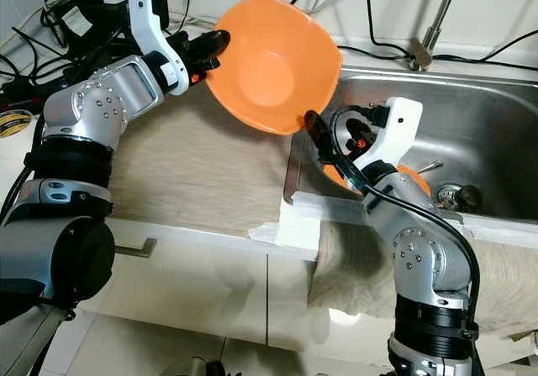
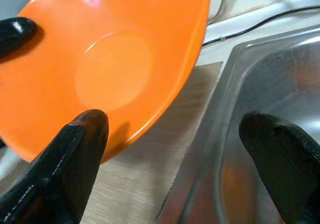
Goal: Kitchen organization
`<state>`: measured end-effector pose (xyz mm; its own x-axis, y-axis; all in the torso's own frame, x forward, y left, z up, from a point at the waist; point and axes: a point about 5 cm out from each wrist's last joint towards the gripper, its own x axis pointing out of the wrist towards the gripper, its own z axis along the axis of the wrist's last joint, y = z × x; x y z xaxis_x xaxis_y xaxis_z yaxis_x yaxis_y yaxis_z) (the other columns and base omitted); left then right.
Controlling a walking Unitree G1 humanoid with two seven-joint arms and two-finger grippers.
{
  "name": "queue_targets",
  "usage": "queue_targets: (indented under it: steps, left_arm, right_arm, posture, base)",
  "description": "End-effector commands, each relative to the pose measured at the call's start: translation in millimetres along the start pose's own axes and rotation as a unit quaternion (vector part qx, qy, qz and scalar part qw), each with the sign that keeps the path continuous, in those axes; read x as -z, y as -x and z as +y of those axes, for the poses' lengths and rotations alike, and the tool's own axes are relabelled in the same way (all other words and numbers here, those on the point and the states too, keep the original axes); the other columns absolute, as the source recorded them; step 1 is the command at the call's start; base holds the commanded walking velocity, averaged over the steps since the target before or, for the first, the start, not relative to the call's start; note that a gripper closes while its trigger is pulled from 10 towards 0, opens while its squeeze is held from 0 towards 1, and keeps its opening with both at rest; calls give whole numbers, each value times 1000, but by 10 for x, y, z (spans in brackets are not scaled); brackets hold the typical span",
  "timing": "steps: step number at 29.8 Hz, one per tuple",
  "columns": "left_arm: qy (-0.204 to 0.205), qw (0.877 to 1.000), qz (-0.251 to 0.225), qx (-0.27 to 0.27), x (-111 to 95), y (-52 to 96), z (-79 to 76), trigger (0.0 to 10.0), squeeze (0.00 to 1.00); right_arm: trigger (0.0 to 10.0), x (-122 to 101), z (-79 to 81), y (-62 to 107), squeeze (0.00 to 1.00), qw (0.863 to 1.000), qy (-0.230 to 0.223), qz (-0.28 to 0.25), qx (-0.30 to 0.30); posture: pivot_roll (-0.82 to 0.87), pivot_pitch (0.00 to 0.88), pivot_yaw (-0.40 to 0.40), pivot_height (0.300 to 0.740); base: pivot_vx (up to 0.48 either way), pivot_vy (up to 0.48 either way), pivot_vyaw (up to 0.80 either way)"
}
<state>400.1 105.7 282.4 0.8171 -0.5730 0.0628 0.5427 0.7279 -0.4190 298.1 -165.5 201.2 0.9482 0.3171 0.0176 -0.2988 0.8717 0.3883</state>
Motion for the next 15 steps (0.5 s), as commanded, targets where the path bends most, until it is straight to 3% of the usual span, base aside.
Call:
queue_targets:
  steps: [1, 15]
  left_arm:
    - [-7, 1000, -24, 17, -127, 9, -100, 0, 0]
    - [35, 997, -24, 67, -184, 34, -328, 0, 0]
  right_arm:
    - [10000, -51, 47, -19, 0, 1000, -8, -10, -10]
    - [10000, -15, 47, -140, 0, 999, -32, -21, -2]
  posture:
    - [-119, 0, 60, 732]
    - [-103, 0, 60, 732]
  base:
    - [0, 0, 0]
    - [0, 0, 0]
